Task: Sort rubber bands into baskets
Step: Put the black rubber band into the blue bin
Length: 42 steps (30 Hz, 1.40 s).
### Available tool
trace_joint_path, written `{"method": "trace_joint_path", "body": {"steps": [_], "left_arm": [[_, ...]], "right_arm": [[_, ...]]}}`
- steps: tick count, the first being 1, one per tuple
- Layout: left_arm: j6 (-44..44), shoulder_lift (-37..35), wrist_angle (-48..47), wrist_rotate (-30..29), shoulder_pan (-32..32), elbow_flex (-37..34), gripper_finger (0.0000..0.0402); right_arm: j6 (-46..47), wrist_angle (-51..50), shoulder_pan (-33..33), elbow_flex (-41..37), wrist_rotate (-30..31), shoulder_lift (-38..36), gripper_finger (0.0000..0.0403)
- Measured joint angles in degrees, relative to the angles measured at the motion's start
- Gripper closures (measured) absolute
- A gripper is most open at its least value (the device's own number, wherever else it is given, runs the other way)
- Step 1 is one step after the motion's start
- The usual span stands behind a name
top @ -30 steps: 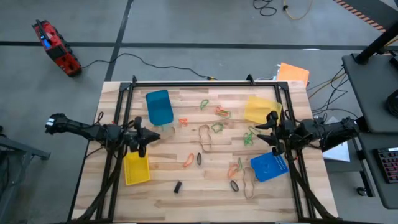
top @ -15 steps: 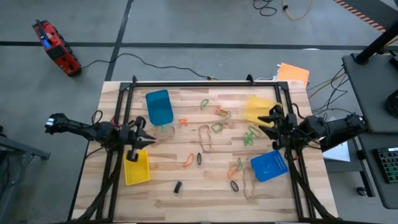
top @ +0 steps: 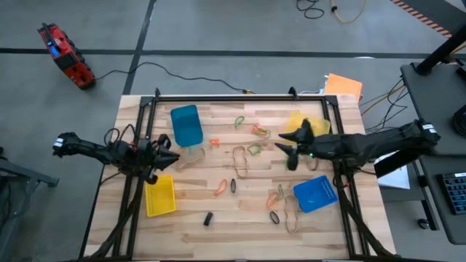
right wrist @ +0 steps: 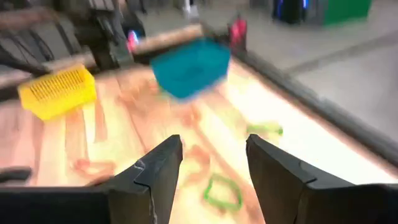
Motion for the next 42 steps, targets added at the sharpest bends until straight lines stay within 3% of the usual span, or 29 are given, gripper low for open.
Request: {"method": "trace_joint_path", "body": {"steps": [3,8,16,24,31,37,42], "left_arm": [[0.06,0.49,-0.75,-3.35,0.00,0.00,0.0363],[-0.33,3.36,-3.61,-5.35,0.00,0.05,0.0363],[-6.37,13.73,-34.96,-8.94,-0.02,11.52,0.0363],[-3.04,23.33,-53.19,-12.11,-0.04,21.06,0.0363],[6.67,27.40,-50.05,-12.13,-0.04,23.29,0.0363],[13.87,28.36,-41.09,-12.14,-0.04,23.67,0.0363],[16.54,28.77,-38.10,-12.15,-0.04,23.56,0.0363]], "right_arm": [[4.72,-5.42,-0.31,5.19,0.07,4.74,0.0227],[4.53,-11.36,-0.26,11.56,-0.69,12.96,0.0227],[-1.16,-13.01,-0.30,21.86,-1.49,24.18,0.0227],[-4.22,-19.46,-0.19,33.94,-1.47,35.36,0.0227],[-4.99,-31.24,-0.17,43.42,-5.76,45.46,0.0227],[-12.57,-32.10,0.76,48.53,-20.77,52.66,0.0227],[-16.11,-32.44,2.02,50.45,-21.00,57.72,0.0227]]}}
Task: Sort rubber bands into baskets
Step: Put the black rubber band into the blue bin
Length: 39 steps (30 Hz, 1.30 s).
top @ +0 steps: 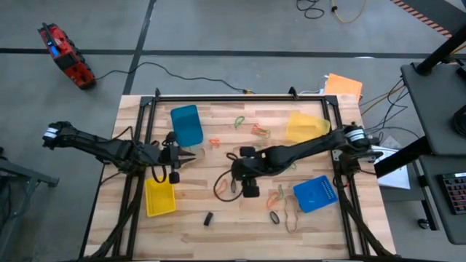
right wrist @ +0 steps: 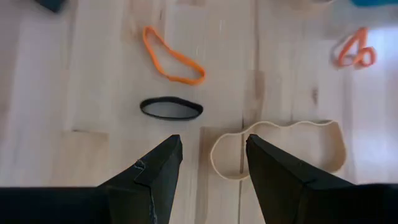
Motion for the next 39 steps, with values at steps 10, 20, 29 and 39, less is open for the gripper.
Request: {"method": "trace_joint_path", "body": {"steps": [10,20,29,39], "left_arm": [[0.25,0.16,0.56,0.00,0.00,-0.22,0.0363],[0.88,0.42,3.49,-0.76,0.00,-0.24,0.0363],[0.86,0.61,3.49,-3.00,0.00,-0.24,0.0363],[0.87,0.63,3.53,-3.11,0.04,-0.24,0.0363]], "right_arm": [[-4.23,4.12,-0.81,1.14,0.51,6.66,0.0228],[-4.57,7.11,-1.95,1.14,-3.24,8.59,0.0253],[-4.37,8.93,-1.91,0.90,-3.63,10.53,0.0274],[-4.21,9.49,-1.91,0.90,-4.58,13.92,0.0297]]}}
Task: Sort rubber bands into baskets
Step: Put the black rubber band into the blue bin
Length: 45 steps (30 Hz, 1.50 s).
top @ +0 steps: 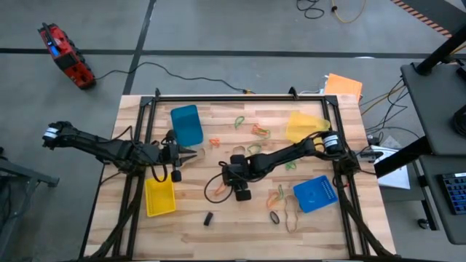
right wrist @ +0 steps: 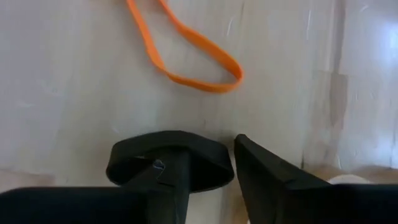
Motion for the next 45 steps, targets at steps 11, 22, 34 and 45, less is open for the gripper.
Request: {"method": "trace_joint_path", "body": {"steps": [11,22,34,45], "left_arm": [[-0.46,0.17,0.00,-0.02,0.00,-0.02,0.0363],[-1.51,0.36,1.12,-0.02,0.02,-0.07,0.0363],[-1.53,0.92,3.02,0.02,0.02,0.20,0.0363],[-3.01,1.33,5.53,0.07,0.02,0.26,0.0363]], "right_arm": [[-2.73,-1.28,0.29,-0.02,0.01,-3.31,0.0392],[16.34,-27.77,2.52,-0.81,-4.61,-20.19,0.0394],[61.15,-43.96,14.55,-22.26,-7.24,-37.47,0.0394],[74.13,-43.29,19.30,-33.77,-8.63,-44.80,0.0368]]}}
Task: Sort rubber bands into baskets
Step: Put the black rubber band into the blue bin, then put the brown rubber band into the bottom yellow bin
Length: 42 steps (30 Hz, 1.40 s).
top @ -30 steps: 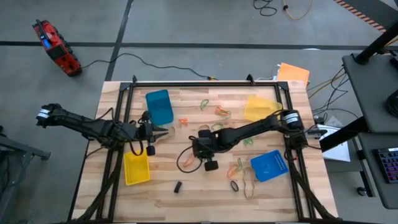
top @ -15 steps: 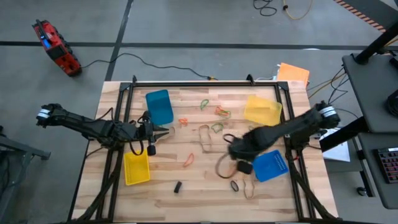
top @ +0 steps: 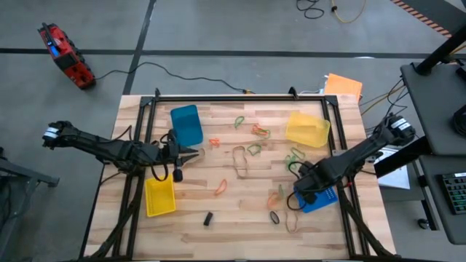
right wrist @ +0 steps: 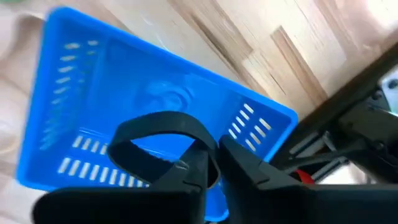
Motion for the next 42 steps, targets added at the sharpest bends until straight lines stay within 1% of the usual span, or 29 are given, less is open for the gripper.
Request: {"method": "trace_joint_path", "body": {"steps": [8,13,15,17,21,24,27,31,35,38,42], "left_arm": [[-1.61,1.62,0.01,0.03,0.00,0.00,0.0363],[-2.04,3.48,0.14,0.07,0.00,0.00,0.0363],[-2.04,4.46,1.42,0.09,0.00,0.00,0.0363],[-2.00,5.69,4.25,0.09,0.00,0.00,0.0363],[0.67,9.40,12.67,0.59,-0.02,0.00,0.0363],[2.90,13.31,18.68,4.24,-0.02,0.00,0.0363],[4.52,17.77,24.02,5.16,-0.04,0.08,0.0363],[5.62,23.61,23.52,5.09,0.04,2.85,0.0363],[6.11,30.51,23.08,5.11,-0.02,7.55,0.0363],[7.67,35.82,21.95,5.29,-0.02,10.97,0.0363],[9.05,43.24,21.89,7.30,0.06,14.21,0.0363]], "right_arm": [[0.47,-0.18,-0.04,0.24,0.22,-0.33,0.0282],[0.65,0.01,-0.04,0.69,0.46,-0.35,0.0246],[-0.04,0.28,-0.04,1.43,2.18,-0.35,0.0237],[-1.46,2.20,-0.02,2.62,6.28,-0.35,0.0230],[-9.49,10.16,-0.04,5.19,17.70,-0.35,0.0220],[-18.49,18.54,-0.04,6.18,25.34,-0.35,0.0215],[-27.67,26.12,-0.04,6.47,30.30,-0.35,0.0213],[-38.17,34.64,-0.04,6.01,32.96,-0.35,0.0213],[-44.28,39.46,-0.07,5.90,33.35,-0.35,0.0213],[-45.98,40.74,0.21,5.90,32.66,-0.38,0.0213],[-45.53,40.03,0.86,5.88,32.34,-0.86,0.0206]]}}
